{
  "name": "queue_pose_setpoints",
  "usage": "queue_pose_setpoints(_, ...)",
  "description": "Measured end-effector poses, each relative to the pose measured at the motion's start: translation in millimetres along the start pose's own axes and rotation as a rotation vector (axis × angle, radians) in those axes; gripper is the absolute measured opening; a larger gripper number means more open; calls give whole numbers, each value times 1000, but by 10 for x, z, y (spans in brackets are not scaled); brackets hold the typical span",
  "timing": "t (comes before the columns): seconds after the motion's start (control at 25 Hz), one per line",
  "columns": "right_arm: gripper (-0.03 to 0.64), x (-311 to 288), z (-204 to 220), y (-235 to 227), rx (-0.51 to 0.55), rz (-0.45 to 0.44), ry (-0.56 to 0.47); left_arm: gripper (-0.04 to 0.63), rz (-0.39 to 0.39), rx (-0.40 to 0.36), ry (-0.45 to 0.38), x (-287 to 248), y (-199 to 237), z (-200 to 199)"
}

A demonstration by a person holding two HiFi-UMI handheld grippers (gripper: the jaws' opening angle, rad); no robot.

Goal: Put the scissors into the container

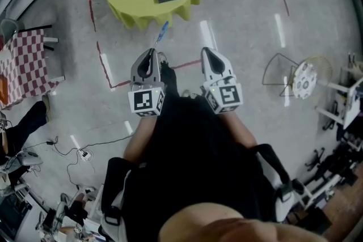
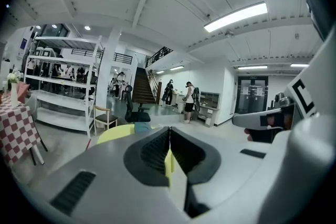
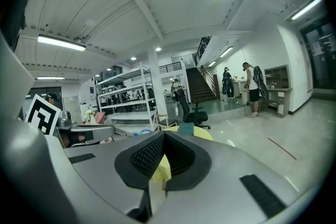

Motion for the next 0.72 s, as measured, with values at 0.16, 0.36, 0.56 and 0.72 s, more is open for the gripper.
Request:
queue_pose_setpoints(0.16, -3, -518, -173, -34, 1, 38, 8, 2, 25, 5, -12, -375, 380, -215)
queue_pose_setpoints(0.36, -3, -1122, -381, -19, 10, 59, 2, 2, 49, 4, -11, -788, 826, -368)
queue_pose_setpoints(0.56, -3, -1551, -538, -72, 10, 82, -14, 2, 77, -12, 0, -1153, 1105, -412)
queue_pose_setpoints(0.72, -3, -1803, -624, -107, 22, 77, -10, 2, 94, -1, 24, -1378, 1185, -398)
Point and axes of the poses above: the fingertips, and each gripper's own axes: x backward along the fingers, y to its left, z out of its underside, the point moved 1 cm from there along x, backward along the fingers, and after that the axes turned 4 degrees about z, right-handed, at the moved point
